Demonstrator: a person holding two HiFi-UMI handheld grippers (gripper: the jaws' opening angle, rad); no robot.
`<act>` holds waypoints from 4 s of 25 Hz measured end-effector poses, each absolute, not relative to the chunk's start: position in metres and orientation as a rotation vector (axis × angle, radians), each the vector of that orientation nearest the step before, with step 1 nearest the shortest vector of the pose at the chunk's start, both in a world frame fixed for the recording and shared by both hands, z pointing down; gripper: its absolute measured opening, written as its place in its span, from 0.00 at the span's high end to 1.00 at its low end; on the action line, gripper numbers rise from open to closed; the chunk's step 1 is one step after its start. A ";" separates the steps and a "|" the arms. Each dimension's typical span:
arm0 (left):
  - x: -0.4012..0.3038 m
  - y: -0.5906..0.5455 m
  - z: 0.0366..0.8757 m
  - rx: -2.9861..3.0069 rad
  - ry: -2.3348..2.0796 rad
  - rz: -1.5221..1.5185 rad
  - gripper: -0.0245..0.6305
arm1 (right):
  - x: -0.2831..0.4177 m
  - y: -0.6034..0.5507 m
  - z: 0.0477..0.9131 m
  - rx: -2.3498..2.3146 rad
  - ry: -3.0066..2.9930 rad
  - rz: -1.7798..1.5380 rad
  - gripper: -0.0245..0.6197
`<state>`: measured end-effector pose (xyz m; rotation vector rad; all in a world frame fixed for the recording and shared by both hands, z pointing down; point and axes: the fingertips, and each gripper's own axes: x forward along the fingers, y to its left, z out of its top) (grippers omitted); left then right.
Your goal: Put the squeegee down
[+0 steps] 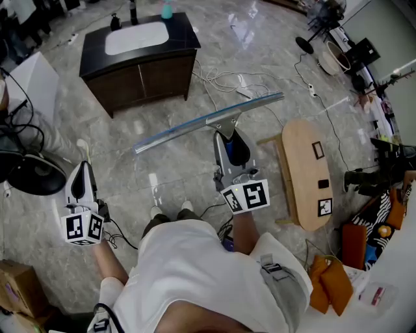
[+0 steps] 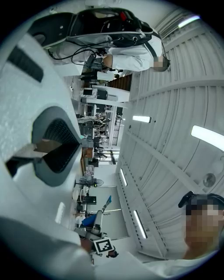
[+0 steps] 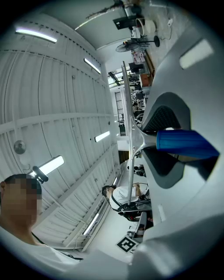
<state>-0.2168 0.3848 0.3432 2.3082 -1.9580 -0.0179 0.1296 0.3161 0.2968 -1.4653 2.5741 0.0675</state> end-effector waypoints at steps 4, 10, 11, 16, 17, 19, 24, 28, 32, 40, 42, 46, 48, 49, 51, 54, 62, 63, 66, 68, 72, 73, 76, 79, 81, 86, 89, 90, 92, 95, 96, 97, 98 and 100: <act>-0.216 0.382 0.348 2.307 -1.950 -0.025 0.96 | 0.127 0.313 0.301 -1.460 2.585 0.064 0.76; -0.216 0.383 0.349 2.302 -1.945 -0.030 0.96 | 0.123 0.312 0.303 -1.455 2.599 0.055 0.76; -0.216 0.384 0.350 2.302 -1.946 -0.028 0.96 | 0.123 0.313 0.303 -1.455 2.597 0.056 0.76; -0.216 0.384 0.352 2.303 -1.943 -0.022 0.96 | 0.122 0.312 0.305 -1.455 2.605 0.064 0.76; -0.215 0.384 0.353 2.304 -1.942 -0.020 0.96 | 0.122 0.312 0.306 -1.456 2.607 0.063 0.76; -0.214 0.386 0.354 2.303 -1.941 -0.016 0.96 | 0.124 0.313 0.306 -1.458 2.607 0.058 0.76; -0.207 0.385 0.356 2.304 -1.932 -0.004 0.96 | 0.130 0.311 0.308 -1.459 2.609 0.053 0.76; -0.198 0.385 0.353 2.308 -1.932 0.002 0.96 | 0.138 0.311 0.307 -1.450 2.608 0.050 0.76; -0.189 0.384 0.355 2.305 -1.939 0.003 0.96 | 0.145 0.310 0.307 -1.437 2.606 0.056 0.76; -0.157 0.373 0.359 2.289 -1.974 0.022 0.96 | 0.182 0.293 0.321 -1.423 2.603 0.032 0.76; -0.151 0.371 0.359 2.282 -1.976 0.018 0.96 | 0.188 0.288 0.323 -1.419 2.604 0.025 0.76; -0.145 0.360 0.365 2.265 -1.969 0.011 0.96 | 0.192 0.274 0.325 -1.405 2.616 0.023 0.76; -0.146 0.350 0.369 2.261 -1.960 0.014 0.96 | 0.192 0.263 0.328 -1.416 2.614 0.017 0.76; -0.148 0.342 0.371 2.261 -1.955 0.013 0.96 | 0.190 0.257 0.330 -1.424 2.612 0.015 0.76; -0.154 0.326 0.374 2.264 -1.943 0.008 0.96 | 0.186 0.244 0.334 -1.442 2.611 0.007 0.76; -0.163 0.299 0.375 2.282 -1.921 0.003 0.96 | 0.174 0.223 0.336 -1.460 2.611 0.003 0.76; -0.219 0.208 0.370 2.349 -1.867 -0.012 0.96 | 0.110 0.147 0.324 -1.486 2.580 0.029 0.76; -0.229 0.196 0.369 2.352 -1.866 -0.010 0.96 | 0.100 0.137 0.323 -1.488 2.579 0.030 0.76; -0.258 0.163 0.369 2.355 -1.864 -0.015 0.96 | 0.072 0.108 0.321 -1.505 2.575 0.024 0.76; -0.274 0.145 0.369 2.360 -1.851 -0.013 0.96 | 0.056 0.092 0.321 -1.513 2.577 0.015 0.76; -0.294 0.113 0.370 2.387 -1.819 0.001 0.96 | 0.031 0.066 0.324 -1.526 2.575 -0.009 0.75; -0.299 0.106 0.371 2.392 -1.812 0.001 0.96 | 0.026 0.060 0.325 -1.532 2.573 -0.012 0.75; -0.307 0.083 0.374 2.390 -1.793 -0.003 0.96 | 0.016 0.039 0.329 -1.551 2.575 -0.021 0.75; -0.314 0.054 0.377 2.393 -1.771 0.001 0.96 | 0.008 0.011 0.332 -1.574 2.577 -0.017 0.75; -0.316 0.034 0.381 2.390 -1.768 0.001 0.96 | 0.007 -0.009 0.337 -1.582 2.577 -0.018 0.75; -0.309 -0.014 0.385 2.370 -1.798 0.001 0.96 | 0.015 -0.070 0.351 -1.586 2.583 -0.050 0.75; -0.300 -0.047 0.384 2.358 -1.817 0.010 0.96 | 0.023 -0.114 0.360 -1.594 2.590 -0.070 0.75; -0.297 -0.059 0.384 2.353 -1.824 0.014 0.96 | 0.025 -0.130 0.363 -1.595 2.594 -0.081 0.75; -0.291 -0.084 0.385 2.342 -1.830 0.028 0.96 | 0.031 -0.163 0.372 -1.594 2.599 -0.117 0.75; -0.281 -0.118 0.387 2.327 -1.830 0.053 0.96 | 0.039 -0.210 0.387 -1.604 2.607 -0.171 0.75; -0.279 -0.129 0.388 2.321 -1.831 0.058 0.96 | 0.042 -0.226 0.392 -1.609 2.611 -0.186 0.75; -0.276 -0.138 0.389 2.314 -1.833 0.062 0.96 | 0.044 -0.242 0.398 -1.612 2.615 -0.203 0.75; -0.274 -0.146 0.390 2.305 -1.838 0.067 0.96 | 0.046 -0.257 0.404 -1.614 2.619 -0.222 0.75; -0.273 -0.158 0.396 2.280 -1.852 0.083 0.96 | 0.048 -0.286 0.418 -1.618 2.626 -0.258 0.75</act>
